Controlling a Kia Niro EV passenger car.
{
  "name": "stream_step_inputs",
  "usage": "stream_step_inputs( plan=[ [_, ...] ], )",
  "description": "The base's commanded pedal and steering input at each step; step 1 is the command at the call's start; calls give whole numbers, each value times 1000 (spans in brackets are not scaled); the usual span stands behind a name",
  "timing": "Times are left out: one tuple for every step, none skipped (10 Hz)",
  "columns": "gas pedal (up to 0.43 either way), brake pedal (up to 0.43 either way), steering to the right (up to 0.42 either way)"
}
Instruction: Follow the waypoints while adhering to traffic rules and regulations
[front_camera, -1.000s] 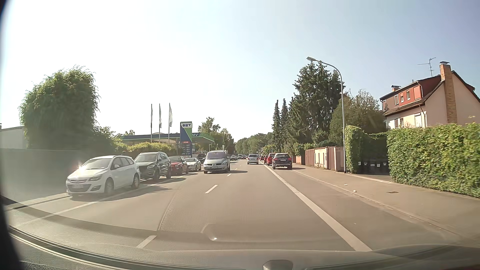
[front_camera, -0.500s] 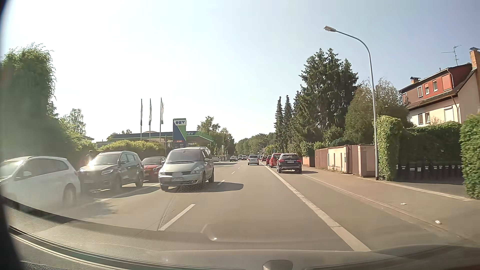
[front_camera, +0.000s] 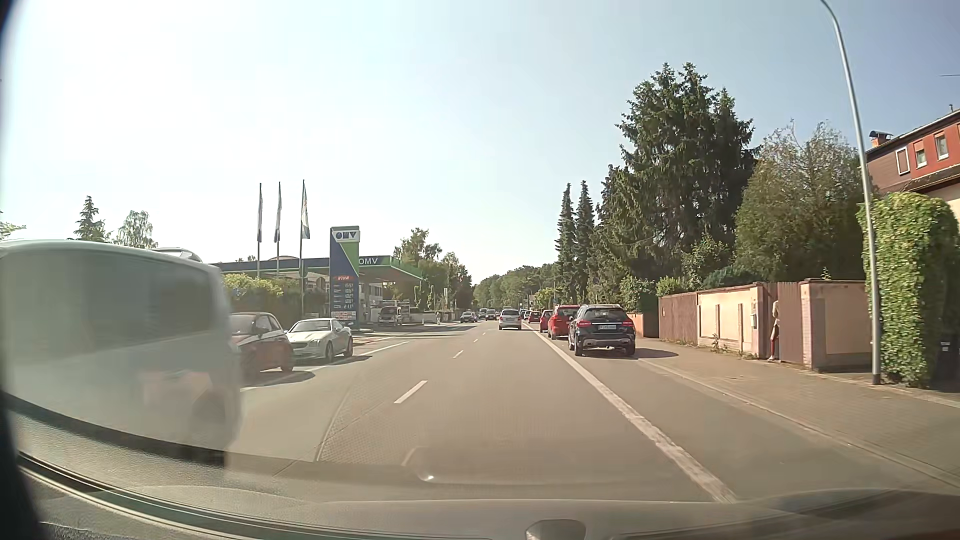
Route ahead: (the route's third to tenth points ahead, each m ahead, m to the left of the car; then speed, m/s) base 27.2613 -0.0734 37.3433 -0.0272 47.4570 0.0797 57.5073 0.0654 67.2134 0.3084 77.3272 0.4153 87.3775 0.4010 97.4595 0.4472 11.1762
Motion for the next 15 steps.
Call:
stream_step_inputs(
  plan=[
    [39,30,-5],
    [39,30,-5],
    [39,30,-5],
    [39,30,-5],
    [28,30,-5],
    [28,30,-5],
    [28,30,-5],
    [28,30,-5],
    [28,30,-5],
    [28,24,-4],
    [28,24,1],
    [28,30,6],
    [28,30,7],
    [39,30,6],
    [39,30,6]
  ],
)
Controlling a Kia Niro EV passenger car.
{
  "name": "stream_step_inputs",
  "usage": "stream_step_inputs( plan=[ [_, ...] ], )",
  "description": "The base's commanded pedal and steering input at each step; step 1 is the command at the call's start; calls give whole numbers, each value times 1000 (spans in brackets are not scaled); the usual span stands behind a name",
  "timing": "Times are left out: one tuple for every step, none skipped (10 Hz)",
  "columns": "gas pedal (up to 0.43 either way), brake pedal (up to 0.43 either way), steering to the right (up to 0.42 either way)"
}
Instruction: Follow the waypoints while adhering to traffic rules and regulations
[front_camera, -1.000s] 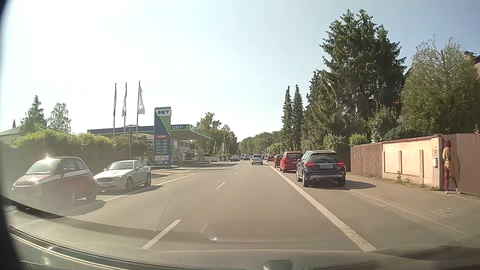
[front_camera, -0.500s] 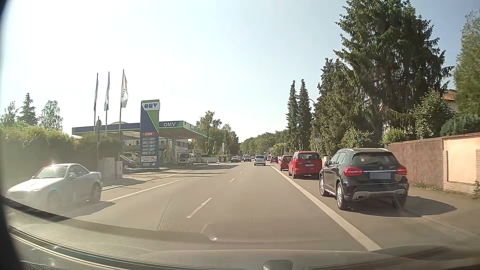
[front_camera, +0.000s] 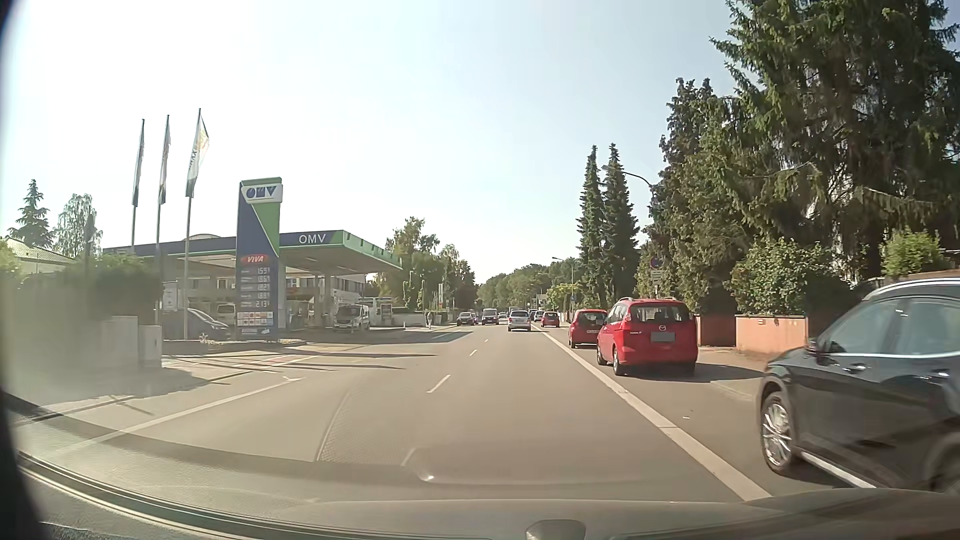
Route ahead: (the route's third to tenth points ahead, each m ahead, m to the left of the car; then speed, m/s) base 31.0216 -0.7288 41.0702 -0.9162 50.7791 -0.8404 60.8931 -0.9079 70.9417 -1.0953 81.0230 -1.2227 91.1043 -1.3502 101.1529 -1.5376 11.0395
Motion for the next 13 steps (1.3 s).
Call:
stream_step_inputs(
  plan=[
    [39,30,5],
    [39,30,6],
    [47,30,5],
    [47,24,6],
    [47,30,5],
    [47,30,5],
    [47,30,6],
    [47,30,5],
    [47,30,4],
    [47,30,0],
    [47,30,0],
    [47,30,0],
    [47,30,0]
  ],
)
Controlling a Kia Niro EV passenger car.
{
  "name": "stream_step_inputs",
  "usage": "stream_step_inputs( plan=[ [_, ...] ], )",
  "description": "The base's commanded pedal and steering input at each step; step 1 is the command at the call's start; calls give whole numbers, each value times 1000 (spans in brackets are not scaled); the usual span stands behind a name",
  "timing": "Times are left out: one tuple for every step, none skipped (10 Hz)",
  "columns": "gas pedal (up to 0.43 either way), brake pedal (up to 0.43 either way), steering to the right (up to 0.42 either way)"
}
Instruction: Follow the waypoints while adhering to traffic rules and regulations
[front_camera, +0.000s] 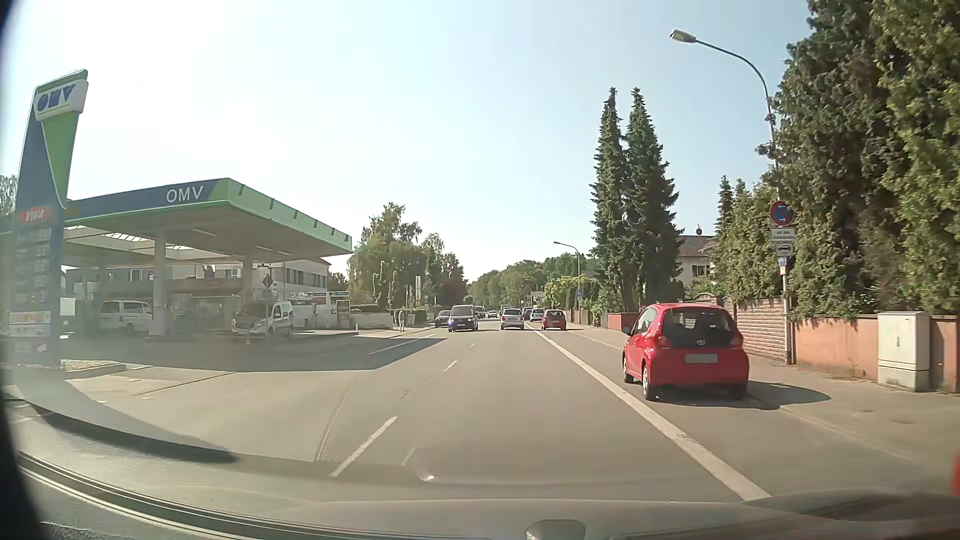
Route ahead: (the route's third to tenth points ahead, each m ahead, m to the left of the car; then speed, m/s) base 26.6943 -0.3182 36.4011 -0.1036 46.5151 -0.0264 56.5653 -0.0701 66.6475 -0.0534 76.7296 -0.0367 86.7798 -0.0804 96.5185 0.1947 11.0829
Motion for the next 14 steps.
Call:
stream_step_inputs(
  plan=[
    [47,30,0],
    [47,30,0],
    [47,30,0],
    [47,30,0],
    [47,30,1],
    [47,30,1],
    [47,30,0],
    [47,30,1],
    [47,30,1],
    [47,30,1],
    [47,30,1],
    [47,30,1],
    [47,30,1],
    [47,30,1]
  ],
)
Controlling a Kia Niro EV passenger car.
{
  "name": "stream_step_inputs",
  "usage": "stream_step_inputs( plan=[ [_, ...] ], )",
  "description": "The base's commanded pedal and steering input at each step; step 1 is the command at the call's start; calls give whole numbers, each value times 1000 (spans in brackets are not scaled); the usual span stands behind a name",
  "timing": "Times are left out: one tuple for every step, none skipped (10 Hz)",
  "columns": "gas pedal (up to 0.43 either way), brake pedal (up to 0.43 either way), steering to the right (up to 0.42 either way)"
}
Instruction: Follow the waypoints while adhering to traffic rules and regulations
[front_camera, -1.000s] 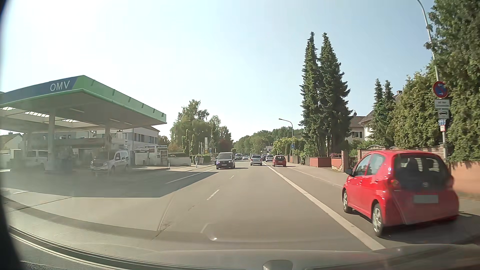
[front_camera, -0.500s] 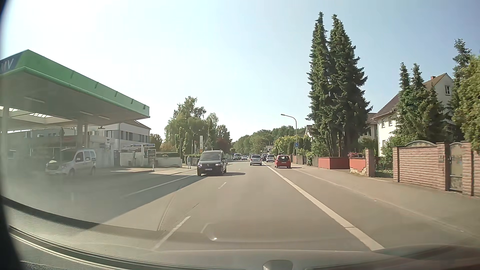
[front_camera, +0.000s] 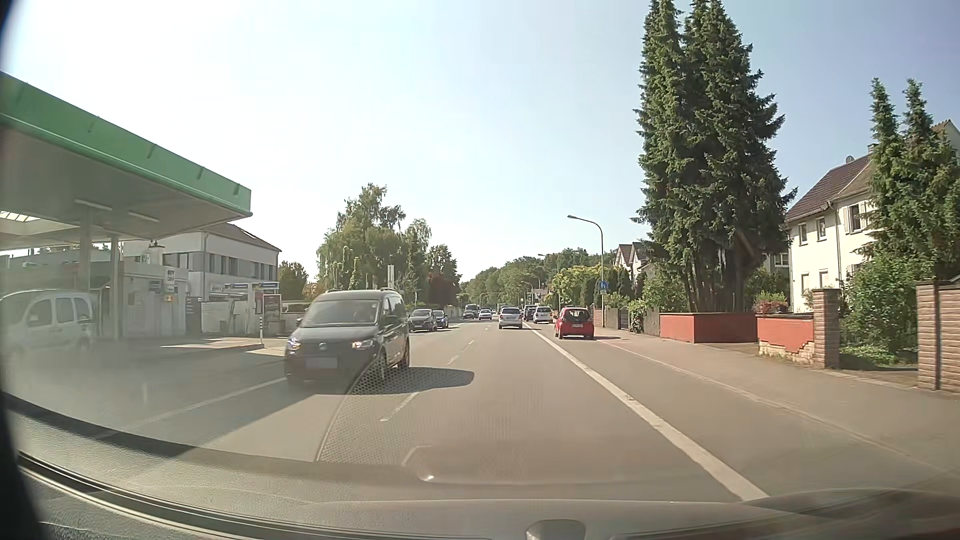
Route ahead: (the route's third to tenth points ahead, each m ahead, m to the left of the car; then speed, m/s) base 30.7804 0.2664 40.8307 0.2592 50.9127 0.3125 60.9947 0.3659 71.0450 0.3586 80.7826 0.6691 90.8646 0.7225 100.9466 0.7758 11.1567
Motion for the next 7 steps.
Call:
stream_step_inputs(
  plan=[
    [47,30,1],
    [47,30,1],
    [47,24,1],
    [47,30,1],
    [47,30,1],
    [47,30,1],
    [47,30,2]
  ],
)
